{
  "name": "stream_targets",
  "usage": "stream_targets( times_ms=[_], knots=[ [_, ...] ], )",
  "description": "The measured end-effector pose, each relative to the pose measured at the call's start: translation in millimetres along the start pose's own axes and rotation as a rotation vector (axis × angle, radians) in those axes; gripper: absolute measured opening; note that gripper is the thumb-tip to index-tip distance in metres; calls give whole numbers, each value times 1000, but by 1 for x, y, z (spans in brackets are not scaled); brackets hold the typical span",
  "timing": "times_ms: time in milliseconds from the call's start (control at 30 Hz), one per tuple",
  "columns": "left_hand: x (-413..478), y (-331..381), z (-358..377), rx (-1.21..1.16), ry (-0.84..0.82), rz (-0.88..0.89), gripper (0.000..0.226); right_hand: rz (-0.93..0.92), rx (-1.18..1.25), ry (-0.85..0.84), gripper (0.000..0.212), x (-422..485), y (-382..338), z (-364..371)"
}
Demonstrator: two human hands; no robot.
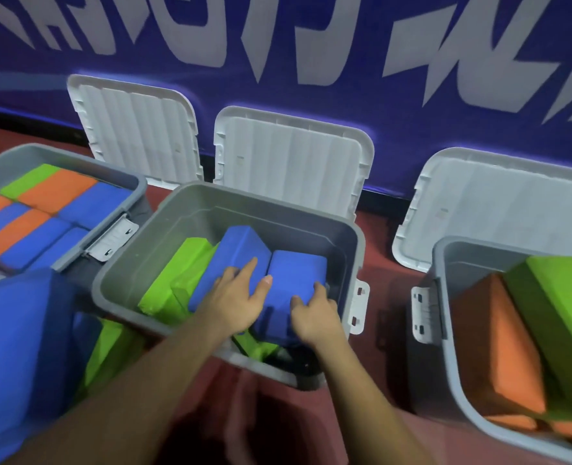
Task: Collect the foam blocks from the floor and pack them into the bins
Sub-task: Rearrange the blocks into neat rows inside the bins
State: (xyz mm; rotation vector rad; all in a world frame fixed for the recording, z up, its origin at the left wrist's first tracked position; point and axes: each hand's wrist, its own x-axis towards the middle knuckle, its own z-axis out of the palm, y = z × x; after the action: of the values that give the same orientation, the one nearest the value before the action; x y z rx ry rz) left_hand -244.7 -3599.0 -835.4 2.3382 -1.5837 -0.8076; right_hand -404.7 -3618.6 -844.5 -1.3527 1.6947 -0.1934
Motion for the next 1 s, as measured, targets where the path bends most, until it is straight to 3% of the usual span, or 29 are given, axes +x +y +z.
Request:
stream_targets(
  times_ms=[267, 433, 567, 733, 900, 1000],
  knots=[
    [49, 10, 49, 46, -223, -49, 65, 185, 34, -100, 73, 54, -2, 16],
    [74, -16, 98, -15, -296, -112, 71, 255, 85, -46, 62, 79, 10, 37],
    [76, -9, 89, -229, -226, -119, 67, 268, 83, -23, 67, 77, 9, 34],
    [86, 11, 33, -399, -79, 74, 62, 162, 139, 53, 61, 51, 6, 17],
    [85, 34, 12, -837, 35, 131, 78, 45, 274, 138, 69, 34, -5, -5],
    [85, 53, 17, -903, -57, 141, 59, 50, 338, 203, 63, 35, -9, -7]
  ],
)
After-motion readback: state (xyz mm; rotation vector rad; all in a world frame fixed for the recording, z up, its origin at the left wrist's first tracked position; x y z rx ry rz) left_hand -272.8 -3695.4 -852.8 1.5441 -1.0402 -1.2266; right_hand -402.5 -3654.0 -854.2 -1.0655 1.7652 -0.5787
